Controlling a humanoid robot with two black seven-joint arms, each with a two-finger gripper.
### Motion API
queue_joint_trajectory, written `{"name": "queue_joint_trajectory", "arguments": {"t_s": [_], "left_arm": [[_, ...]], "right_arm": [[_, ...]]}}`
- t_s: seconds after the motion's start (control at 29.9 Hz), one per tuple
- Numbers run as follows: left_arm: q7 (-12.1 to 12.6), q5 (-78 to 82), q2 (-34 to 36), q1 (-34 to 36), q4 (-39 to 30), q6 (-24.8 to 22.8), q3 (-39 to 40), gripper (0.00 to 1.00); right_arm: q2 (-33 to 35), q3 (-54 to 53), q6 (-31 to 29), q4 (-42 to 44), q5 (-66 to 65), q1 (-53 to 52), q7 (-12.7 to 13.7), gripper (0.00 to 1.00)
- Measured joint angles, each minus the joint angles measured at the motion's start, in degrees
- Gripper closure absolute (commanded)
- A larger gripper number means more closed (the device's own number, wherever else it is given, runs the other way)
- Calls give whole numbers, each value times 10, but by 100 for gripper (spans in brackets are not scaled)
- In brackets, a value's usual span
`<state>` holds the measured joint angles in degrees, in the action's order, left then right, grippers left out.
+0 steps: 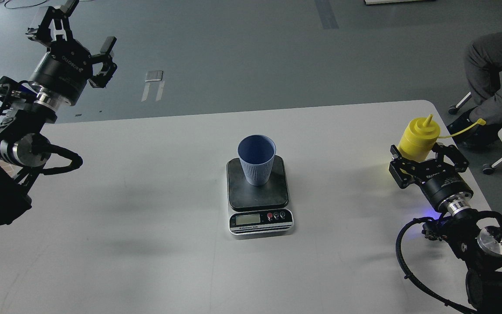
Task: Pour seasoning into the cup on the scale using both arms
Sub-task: 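Reach the right gripper to the yellow squeeze bottle and grasp it, then lift the yellow bottle and invert it above the blue cup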
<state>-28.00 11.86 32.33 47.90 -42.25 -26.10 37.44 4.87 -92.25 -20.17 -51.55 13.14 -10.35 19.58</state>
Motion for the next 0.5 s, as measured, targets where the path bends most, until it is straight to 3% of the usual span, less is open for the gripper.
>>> {"name": "queue_joint_trajectory", "arguments": {"t_s": [0.23,0.5], "left_arm": [[0,0,-1,0,1,0,0,2],[0,0,-3,0,0,0,1,2]], "right_arm": [[8,-3,4,-32,1,2,0,64],[69,-2,40,-155,-84,-16,1,68]]}}
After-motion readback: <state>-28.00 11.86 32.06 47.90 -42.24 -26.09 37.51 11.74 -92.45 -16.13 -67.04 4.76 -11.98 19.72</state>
